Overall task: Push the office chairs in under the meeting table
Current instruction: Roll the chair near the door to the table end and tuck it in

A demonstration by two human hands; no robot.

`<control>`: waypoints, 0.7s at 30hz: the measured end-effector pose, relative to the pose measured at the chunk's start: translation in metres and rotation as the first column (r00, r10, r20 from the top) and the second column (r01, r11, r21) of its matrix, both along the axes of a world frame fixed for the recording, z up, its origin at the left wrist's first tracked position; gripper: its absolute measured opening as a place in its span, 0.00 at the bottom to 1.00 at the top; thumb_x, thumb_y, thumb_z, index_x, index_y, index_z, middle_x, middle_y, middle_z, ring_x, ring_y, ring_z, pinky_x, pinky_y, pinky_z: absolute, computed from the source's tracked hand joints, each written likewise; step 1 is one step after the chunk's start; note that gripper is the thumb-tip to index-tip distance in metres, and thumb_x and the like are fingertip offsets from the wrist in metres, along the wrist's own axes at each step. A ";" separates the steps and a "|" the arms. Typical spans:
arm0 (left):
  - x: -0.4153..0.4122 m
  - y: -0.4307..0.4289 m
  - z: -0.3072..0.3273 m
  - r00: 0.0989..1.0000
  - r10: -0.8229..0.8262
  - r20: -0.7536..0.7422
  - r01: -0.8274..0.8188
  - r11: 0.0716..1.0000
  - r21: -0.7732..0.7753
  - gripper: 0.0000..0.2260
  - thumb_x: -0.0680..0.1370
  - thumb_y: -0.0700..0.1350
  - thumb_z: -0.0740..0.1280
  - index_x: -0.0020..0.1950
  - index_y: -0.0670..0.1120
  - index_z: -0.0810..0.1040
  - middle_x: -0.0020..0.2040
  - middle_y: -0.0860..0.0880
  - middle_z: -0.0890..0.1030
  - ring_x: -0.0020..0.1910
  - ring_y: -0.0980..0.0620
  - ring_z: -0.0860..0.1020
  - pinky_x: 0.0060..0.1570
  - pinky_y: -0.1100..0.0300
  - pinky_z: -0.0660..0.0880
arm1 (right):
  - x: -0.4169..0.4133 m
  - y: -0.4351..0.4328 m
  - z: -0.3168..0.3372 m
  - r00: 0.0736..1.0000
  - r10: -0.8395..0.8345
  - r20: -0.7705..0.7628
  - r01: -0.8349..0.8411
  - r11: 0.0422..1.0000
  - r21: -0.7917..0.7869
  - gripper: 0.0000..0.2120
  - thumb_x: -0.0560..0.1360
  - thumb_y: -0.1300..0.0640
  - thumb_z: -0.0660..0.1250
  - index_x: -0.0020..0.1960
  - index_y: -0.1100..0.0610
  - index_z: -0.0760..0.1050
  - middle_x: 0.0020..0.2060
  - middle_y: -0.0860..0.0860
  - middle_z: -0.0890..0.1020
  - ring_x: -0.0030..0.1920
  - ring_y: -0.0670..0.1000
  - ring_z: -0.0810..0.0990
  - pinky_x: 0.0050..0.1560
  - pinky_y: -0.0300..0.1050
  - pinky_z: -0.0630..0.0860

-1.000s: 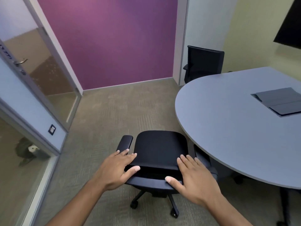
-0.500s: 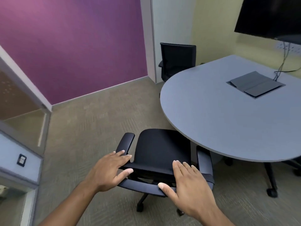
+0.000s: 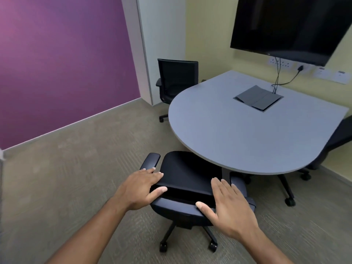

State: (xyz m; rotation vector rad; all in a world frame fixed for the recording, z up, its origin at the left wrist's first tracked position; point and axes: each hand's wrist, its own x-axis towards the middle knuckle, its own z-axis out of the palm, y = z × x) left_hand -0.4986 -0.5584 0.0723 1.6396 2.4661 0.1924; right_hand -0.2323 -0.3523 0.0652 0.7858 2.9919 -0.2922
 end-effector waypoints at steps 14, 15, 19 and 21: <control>-0.090 0.034 -0.008 0.979 -0.183 -0.092 0.186 0.982 0.021 0.38 0.84 0.70 0.45 0.81 0.48 0.73 0.78 0.51 0.76 0.83 0.51 0.65 0.82 0.52 0.58 | -0.056 -0.012 -0.009 0.989 -0.148 -0.029 0.147 0.989 -0.028 0.54 0.76 0.18 0.33 0.88 0.55 0.43 0.88 0.52 0.48 0.87 0.52 0.43 0.86 0.53 0.38; -0.095 0.037 -0.007 0.976 -0.194 -0.096 0.197 0.980 0.020 0.36 0.85 0.69 0.46 0.80 0.47 0.73 0.78 0.51 0.76 0.83 0.50 0.65 0.83 0.51 0.58 | -0.060 -0.013 -0.009 0.988 -0.152 -0.021 0.151 0.988 -0.035 0.54 0.77 0.18 0.33 0.88 0.55 0.43 0.88 0.52 0.48 0.87 0.52 0.43 0.86 0.54 0.39; -0.110 0.039 -0.006 0.964 -0.232 -0.128 0.241 0.969 0.056 0.35 0.86 0.67 0.47 0.79 0.45 0.74 0.77 0.50 0.77 0.82 0.49 0.66 0.82 0.47 0.62 | -0.072 -0.021 -0.005 0.985 -0.169 -0.042 0.168 0.985 -0.028 0.51 0.80 0.21 0.44 0.87 0.59 0.55 0.86 0.55 0.59 0.86 0.56 0.55 0.84 0.57 0.47; -0.115 0.038 -0.006 0.958 -0.246 -0.147 0.258 0.964 0.070 0.33 0.87 0.65 0.49 0.78 0.44 0.76 0.76 0.49 0.78 0.81 0.48 0.68 0.81 0.48 0.63 | -0.076 -0.025 -0.004 0.983 -0.175 -0.053 0.175 0.985 -0.010 0.49 0.81 0.22 0.50 0.84 0.61 0.64 0.83 0.57 0.67 0.83 0.59 0.65 0.79 0.59 0.53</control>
